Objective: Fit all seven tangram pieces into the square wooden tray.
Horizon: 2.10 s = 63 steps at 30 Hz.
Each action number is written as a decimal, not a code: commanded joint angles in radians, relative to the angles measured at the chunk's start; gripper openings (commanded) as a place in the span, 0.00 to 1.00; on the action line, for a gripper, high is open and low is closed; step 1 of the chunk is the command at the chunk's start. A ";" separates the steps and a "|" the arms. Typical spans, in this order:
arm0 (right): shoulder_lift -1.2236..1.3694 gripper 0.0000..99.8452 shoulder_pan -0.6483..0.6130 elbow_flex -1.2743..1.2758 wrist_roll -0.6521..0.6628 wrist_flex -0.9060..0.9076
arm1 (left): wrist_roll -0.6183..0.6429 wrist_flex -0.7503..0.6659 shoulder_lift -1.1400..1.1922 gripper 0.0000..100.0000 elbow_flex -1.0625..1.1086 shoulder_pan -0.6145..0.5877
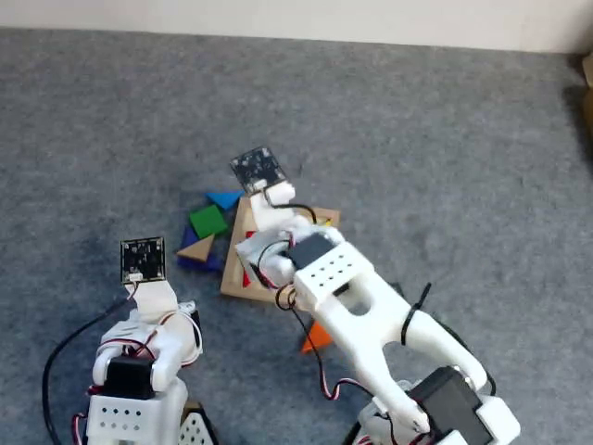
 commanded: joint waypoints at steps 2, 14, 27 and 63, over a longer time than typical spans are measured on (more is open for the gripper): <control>0.024 0.01 -0.024 0.028 -0.006 -0.142 | -0.008 0.005 -0.004 0.01 0.019 -0.007; 0.101 0.01 -0.053 0.038 -0.005 -0.182 | -0.008 0.005 -0.004 0.01 0.019 -0.007; 0.102 0.30 0.053 0.028 -0.012 -0.085 | -0.008 0.005 -0.004 0.01 0.019 -0.007; 0.507 0.30 0.142 -0.774 0.680 0.656 | -0.008 0.005 -0.004 0.01 0.019 -0.007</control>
